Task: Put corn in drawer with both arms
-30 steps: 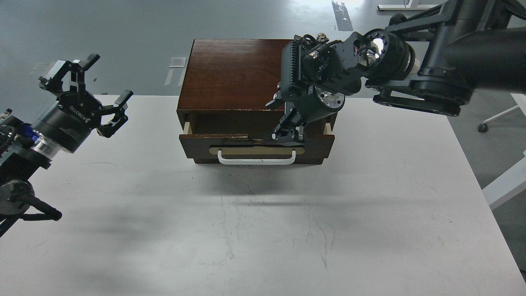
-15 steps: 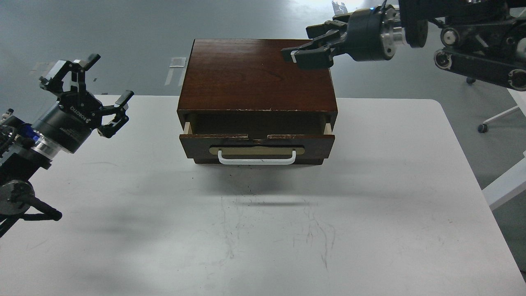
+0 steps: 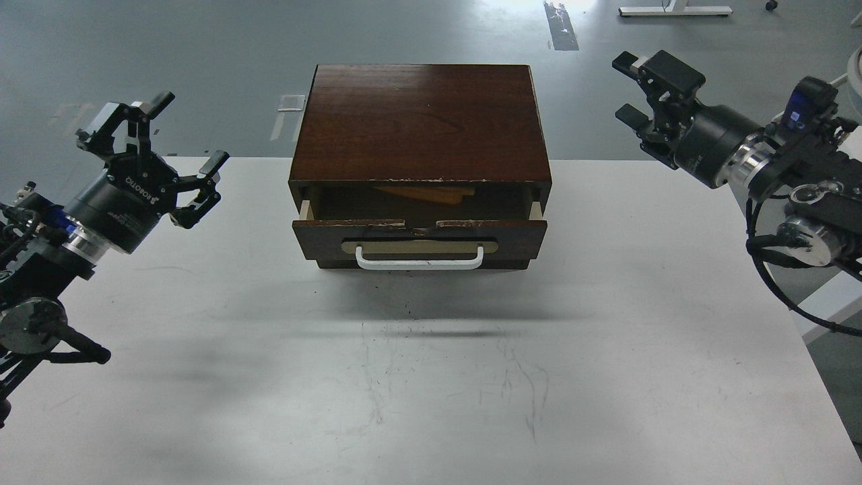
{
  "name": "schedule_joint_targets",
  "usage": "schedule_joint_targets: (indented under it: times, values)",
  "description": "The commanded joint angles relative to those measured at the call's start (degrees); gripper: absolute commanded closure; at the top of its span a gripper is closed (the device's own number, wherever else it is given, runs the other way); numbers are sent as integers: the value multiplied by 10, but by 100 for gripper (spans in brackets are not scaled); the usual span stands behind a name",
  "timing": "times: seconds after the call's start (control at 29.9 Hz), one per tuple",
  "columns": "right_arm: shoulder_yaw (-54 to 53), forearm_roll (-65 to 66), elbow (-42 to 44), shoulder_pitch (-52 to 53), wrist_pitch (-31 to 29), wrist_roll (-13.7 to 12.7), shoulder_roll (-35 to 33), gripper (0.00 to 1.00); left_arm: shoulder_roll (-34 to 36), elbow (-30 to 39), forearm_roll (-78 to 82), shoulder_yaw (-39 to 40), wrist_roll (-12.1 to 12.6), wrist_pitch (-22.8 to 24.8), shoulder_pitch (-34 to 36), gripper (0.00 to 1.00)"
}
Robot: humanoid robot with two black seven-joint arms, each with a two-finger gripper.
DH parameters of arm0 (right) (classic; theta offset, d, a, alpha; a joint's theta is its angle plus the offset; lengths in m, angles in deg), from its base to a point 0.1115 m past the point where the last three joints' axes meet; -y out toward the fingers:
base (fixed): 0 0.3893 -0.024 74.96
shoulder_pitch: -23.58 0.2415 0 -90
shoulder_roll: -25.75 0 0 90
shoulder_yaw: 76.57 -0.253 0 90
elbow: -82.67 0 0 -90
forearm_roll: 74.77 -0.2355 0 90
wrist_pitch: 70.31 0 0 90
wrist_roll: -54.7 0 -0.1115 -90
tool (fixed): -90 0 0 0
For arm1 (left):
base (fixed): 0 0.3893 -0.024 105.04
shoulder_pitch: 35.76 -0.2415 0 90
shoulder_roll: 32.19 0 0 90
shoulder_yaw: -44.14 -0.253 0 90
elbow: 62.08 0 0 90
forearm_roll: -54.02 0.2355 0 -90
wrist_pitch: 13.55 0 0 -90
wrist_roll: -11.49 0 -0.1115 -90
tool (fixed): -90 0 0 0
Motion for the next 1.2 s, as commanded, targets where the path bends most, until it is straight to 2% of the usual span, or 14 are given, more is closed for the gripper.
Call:
schedule_joint_targets:
  times: [0.0, 0.13, 0.4, 1.17]
  values:
    - [-45, -68, 0, -66, 2, 0, 7, 4, -2, 0, 1, -2, 0, 0, -1, 1]
    - [-74, -108, -1, -110, 3, 0, 20, 4, -7, 0, 1, -2, 0, 0, -1, 1]
    - [-114, -108, 0, -182, 9, 0, 49, 3, -15, 0, 1, -2, 0, -1, -10, 1]
    - [-132, -108, 1, -226, 10, 0, 67, 0, -31, 1, 30, -2, 0, 0, -24, 1]
